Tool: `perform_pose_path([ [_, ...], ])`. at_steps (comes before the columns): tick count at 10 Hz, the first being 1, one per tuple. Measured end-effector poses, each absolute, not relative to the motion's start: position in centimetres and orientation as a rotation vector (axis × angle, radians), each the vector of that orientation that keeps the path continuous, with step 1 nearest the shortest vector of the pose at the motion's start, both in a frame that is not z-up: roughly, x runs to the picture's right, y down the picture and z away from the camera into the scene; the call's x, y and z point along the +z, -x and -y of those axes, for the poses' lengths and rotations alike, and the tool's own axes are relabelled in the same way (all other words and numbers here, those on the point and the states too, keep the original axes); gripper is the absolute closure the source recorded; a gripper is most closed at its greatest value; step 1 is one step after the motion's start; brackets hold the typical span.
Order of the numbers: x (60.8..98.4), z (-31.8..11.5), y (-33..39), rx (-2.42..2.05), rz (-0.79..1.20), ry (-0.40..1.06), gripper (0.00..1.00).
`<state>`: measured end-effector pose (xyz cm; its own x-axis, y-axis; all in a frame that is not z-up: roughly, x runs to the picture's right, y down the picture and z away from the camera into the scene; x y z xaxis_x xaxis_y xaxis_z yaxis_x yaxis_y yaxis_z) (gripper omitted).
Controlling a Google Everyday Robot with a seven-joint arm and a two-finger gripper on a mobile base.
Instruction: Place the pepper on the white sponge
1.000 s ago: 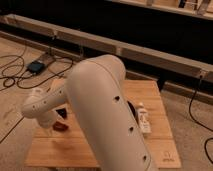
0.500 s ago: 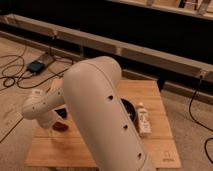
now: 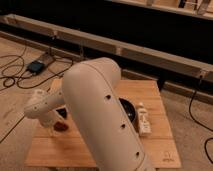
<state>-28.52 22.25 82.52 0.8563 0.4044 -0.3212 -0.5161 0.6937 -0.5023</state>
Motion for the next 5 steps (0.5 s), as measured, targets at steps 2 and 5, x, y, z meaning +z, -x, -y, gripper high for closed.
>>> perform_pose_path([
  [2,82.2,-22.2,28.6,0.524,-0.187,0.627,0.72],
  [5,80.2,-21.9,27.3,0.529,-0.193,0.651,0.99],
])
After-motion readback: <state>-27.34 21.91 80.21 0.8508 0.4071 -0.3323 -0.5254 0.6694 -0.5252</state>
